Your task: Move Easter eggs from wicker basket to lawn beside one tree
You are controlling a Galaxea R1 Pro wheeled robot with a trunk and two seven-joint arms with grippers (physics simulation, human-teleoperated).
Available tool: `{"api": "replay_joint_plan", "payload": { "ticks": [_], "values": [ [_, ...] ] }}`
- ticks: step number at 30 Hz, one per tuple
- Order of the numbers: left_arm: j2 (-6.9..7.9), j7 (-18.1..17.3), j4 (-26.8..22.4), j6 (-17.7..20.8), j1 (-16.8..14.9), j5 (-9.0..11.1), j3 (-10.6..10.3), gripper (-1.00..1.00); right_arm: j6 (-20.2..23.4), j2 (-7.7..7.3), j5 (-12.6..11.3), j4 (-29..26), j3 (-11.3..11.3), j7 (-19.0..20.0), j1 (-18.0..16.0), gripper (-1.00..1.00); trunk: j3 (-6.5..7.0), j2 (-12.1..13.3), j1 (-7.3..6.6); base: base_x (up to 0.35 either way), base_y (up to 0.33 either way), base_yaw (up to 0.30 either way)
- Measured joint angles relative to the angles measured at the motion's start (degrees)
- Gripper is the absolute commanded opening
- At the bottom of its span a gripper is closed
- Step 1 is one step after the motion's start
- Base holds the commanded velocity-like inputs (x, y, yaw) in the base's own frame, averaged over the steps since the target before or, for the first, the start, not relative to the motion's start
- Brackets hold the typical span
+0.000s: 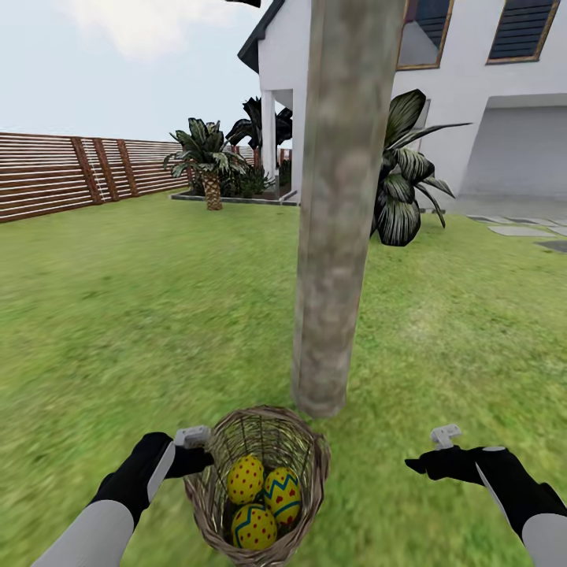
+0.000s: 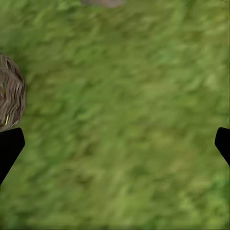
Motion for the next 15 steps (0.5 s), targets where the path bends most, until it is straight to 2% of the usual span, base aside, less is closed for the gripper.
{"api": "replay_joint_plan", "payload": {
  "ticks": [15],
  "values": [
    [-0.05,0.01,-0.09,0.13,0.04,0.01,-0.01,1.0,-0.2,-0.13,-0.15,-0.19,-0.03,0.4,-0.07,1.0,2.69,6.02,-3.3,0.0,0.0,0.0]
  ]
}}
